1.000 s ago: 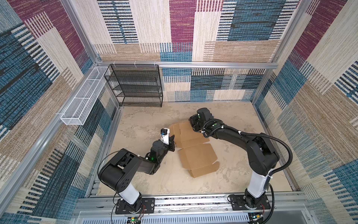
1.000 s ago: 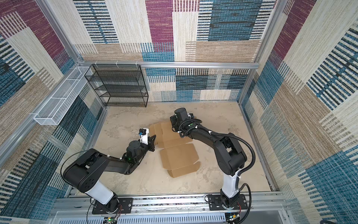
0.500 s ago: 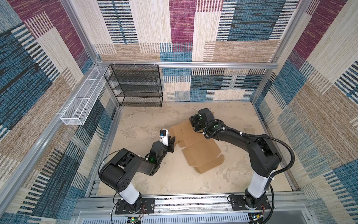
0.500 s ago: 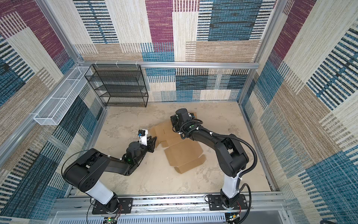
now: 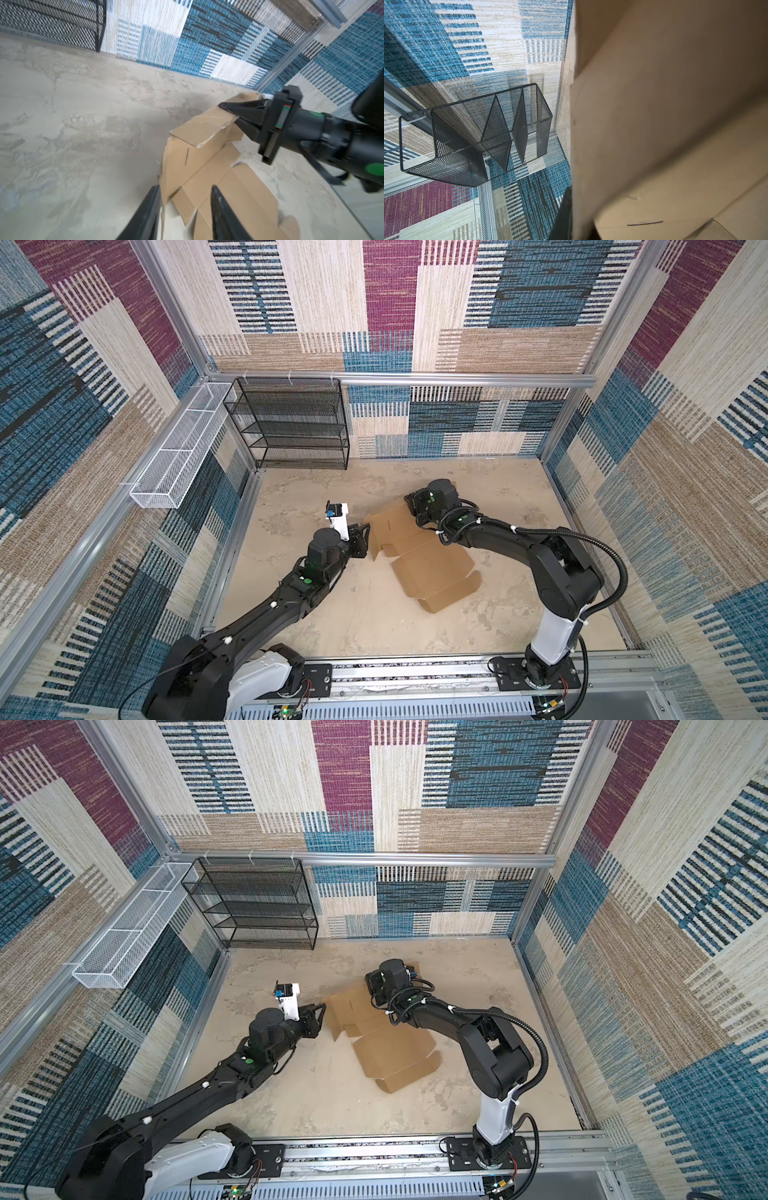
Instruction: Fold the paper box
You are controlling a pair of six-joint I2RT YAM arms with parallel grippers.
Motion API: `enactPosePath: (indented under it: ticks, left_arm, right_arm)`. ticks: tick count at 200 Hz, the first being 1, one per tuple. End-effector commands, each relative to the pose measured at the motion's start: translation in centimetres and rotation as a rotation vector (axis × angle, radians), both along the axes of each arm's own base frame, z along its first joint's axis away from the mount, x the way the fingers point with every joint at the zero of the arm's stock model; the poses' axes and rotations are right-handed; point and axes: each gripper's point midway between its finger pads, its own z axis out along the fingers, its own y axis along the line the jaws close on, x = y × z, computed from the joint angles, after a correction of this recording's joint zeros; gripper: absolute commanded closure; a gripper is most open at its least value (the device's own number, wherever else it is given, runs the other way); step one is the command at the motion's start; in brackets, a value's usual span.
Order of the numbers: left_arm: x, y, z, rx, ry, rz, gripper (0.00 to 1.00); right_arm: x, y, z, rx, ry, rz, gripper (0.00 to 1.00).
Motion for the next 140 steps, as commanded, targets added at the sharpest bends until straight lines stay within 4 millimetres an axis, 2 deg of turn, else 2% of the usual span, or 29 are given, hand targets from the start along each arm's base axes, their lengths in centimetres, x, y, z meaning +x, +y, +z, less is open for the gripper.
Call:
enactPosePath:
  ticks: [1, 20, 35, 62, 77, 110, 140]
  left_arm:
    - [-2.6, -0.1, -0.8, 0.000, 0.215, -0.050, 0.55]
    - [-2.8, -1.2, 1.5, -0.033, 0.277, -0.119, 0.56]
    - [-2.3, -1.8, 2.0, -0.057, 0.351, -0.158, 0.56]
    - [-1.7, -3.4, 2.5, -0.176, 0.423, -0.243, 0.63]
    - [-1.8, -4.0, 2.0, -0.202, 0.442, -0.268, 0.66]
    - [-2.1, -3.7, -1.2, -0.195, 0.498, -0.244, 0.71]
    - [-1.1, -3.3, -4.1, -0.167, 0.510, -0.195, 0.72]
  right_arm:
    - [0.1, 0.7, 0.9, 0.032, -0.039, 0.029, 0.95]
    - [0.0, 0.7, 0.7, 0.024, -0.047, 0.040, 0.96]
    - [-0.2, 0.7, 0.8, 0.014, -0.055, 0.049, 0.96]
    - [-0.4, 0.5, 0.8, 0.002, -0.065, 0.053, 0.97]
    - [-0.3, 0.6, 0.9, 0.008, -0.068, 0.060, 0.97]
    - [-0.3, 0.9, 1.7, 0.025, -0.079, 0.074, 0.97]
    - [-0.4, 0.9, 2.2, 0.029, -0.089, 0.080, 0.97]
